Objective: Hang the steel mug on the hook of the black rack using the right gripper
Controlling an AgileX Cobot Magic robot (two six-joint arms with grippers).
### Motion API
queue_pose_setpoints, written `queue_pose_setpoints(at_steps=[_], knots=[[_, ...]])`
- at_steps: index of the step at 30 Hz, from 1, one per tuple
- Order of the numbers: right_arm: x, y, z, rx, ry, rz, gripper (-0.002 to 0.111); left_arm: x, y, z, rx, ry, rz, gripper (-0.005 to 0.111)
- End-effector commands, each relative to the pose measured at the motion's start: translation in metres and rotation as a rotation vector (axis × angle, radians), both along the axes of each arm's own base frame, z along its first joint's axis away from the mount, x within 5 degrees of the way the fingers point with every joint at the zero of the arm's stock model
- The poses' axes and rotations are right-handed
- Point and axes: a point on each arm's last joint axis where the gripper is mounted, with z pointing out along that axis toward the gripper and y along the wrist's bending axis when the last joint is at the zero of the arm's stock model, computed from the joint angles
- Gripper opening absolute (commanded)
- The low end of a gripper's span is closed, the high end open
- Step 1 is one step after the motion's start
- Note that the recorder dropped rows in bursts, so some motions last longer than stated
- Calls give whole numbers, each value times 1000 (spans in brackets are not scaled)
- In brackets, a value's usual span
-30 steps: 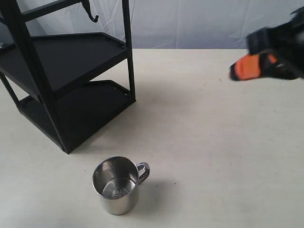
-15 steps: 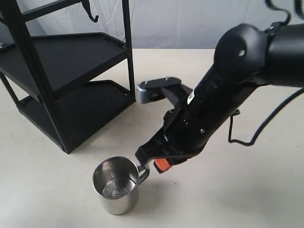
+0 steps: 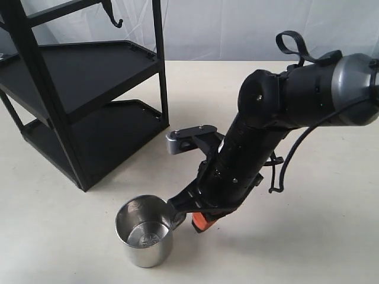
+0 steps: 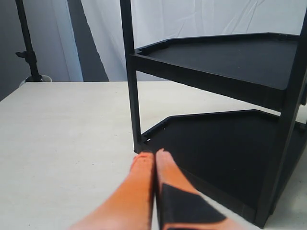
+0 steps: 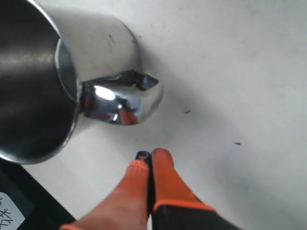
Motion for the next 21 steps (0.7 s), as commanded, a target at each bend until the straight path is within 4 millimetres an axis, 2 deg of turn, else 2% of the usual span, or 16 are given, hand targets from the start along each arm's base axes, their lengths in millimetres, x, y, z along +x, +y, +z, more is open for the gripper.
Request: queue_pose_setpoints(at_steps=[1,4,16,21], knots=[[1,5,-4,32,13,-1,-1,0,0,2,1,-13,-1,1],[1,8,-3,61,16,-6,-1,0,0,2,1,-13,-1,1],[18,12,-3,109,-158,-94,-1,0,0,2,1,-13,-1,1],[19,15,3,118,-131,-84,-1,0,0,2,1,-13,-1,1]])
